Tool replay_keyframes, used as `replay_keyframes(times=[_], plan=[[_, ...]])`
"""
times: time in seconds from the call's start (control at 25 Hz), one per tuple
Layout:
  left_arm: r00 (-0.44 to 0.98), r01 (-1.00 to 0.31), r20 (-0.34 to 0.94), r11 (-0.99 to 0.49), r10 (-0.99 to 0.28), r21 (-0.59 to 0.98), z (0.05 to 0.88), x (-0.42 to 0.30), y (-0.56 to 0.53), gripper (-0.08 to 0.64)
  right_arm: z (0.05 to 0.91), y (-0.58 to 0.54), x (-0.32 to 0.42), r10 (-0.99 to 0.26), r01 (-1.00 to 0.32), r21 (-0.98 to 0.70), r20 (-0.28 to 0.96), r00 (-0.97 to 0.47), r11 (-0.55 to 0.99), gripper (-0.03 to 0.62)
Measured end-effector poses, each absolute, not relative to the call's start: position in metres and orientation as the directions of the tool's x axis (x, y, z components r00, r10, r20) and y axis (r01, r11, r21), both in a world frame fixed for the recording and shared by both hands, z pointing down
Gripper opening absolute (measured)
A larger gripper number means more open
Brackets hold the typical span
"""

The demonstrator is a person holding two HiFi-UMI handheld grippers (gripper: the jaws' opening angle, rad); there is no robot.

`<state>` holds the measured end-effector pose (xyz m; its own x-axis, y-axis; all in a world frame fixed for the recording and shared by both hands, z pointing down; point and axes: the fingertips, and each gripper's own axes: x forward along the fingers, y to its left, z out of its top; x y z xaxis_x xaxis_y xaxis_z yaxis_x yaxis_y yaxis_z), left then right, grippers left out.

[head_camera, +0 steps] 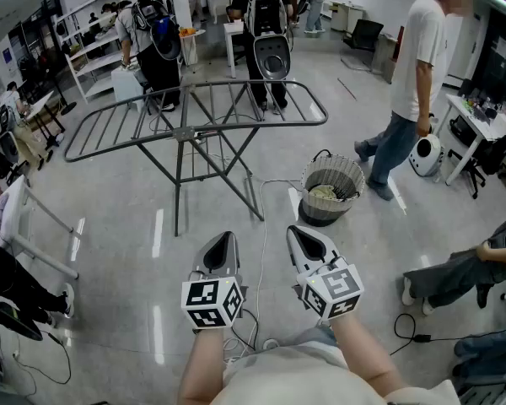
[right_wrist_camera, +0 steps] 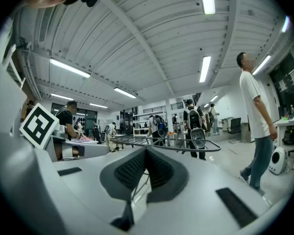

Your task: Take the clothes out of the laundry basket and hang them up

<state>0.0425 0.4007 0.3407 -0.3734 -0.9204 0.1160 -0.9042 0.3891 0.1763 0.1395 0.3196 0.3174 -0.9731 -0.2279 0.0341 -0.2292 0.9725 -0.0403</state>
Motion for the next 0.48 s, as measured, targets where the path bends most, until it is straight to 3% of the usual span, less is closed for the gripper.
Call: replay_keyframes(times=[0.48], plan=[[-0.366,-0.907,0.111,0.381,-0.924,0.183,0.3407,0.0432,0.4029,0.011,0.3173,0.3258,0.1403,-0.23,-0.231,-0.036,0.037,-0.972,0.972,-0.002]])
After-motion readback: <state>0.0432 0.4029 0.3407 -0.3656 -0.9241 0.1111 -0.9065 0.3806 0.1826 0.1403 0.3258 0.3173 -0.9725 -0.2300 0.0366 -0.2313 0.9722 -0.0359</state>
